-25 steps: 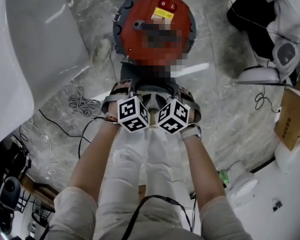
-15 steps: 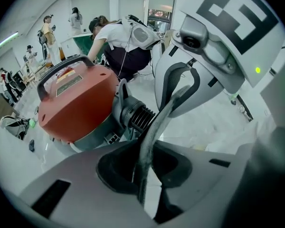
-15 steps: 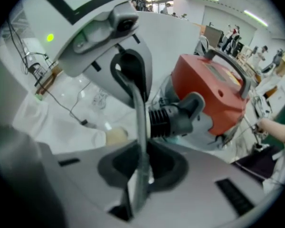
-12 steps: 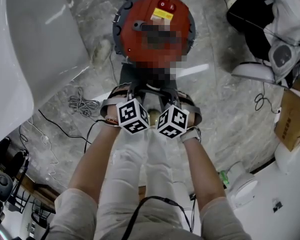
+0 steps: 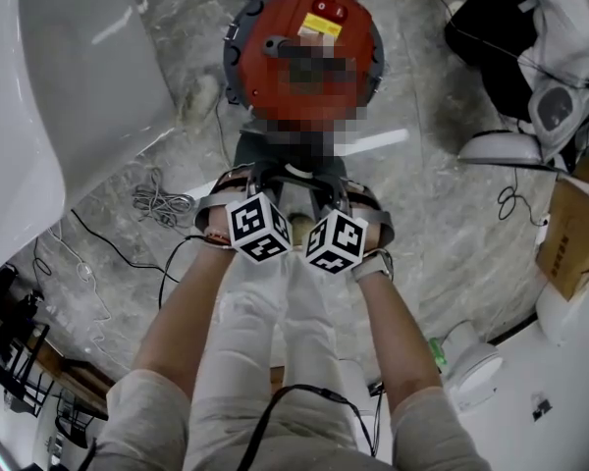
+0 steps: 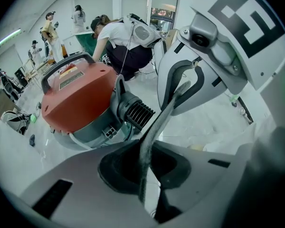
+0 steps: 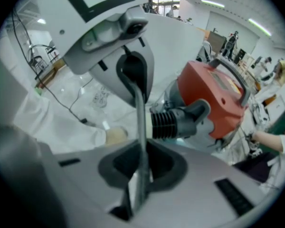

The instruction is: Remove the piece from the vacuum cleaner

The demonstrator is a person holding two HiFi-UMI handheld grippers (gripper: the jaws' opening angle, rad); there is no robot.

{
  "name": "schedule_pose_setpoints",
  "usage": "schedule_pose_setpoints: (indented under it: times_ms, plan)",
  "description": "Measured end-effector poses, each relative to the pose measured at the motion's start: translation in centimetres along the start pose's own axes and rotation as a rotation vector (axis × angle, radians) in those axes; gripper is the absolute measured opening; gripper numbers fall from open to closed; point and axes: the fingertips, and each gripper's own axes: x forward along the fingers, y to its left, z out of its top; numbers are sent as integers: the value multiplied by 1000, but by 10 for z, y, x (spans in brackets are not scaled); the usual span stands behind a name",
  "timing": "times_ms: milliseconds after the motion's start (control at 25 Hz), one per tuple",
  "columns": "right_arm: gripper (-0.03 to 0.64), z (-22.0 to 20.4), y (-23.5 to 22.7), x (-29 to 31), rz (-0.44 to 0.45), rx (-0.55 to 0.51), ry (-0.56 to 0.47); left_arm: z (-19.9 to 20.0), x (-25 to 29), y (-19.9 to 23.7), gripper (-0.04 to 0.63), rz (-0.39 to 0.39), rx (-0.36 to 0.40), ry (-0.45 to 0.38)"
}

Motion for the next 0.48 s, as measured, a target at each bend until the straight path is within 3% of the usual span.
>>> schedule_pose_setpoints:
  times_ms: [480]
  plan:
    - [37,-3,2,9,15,-17,8,-8,13,-2,58,-29,-4,28]
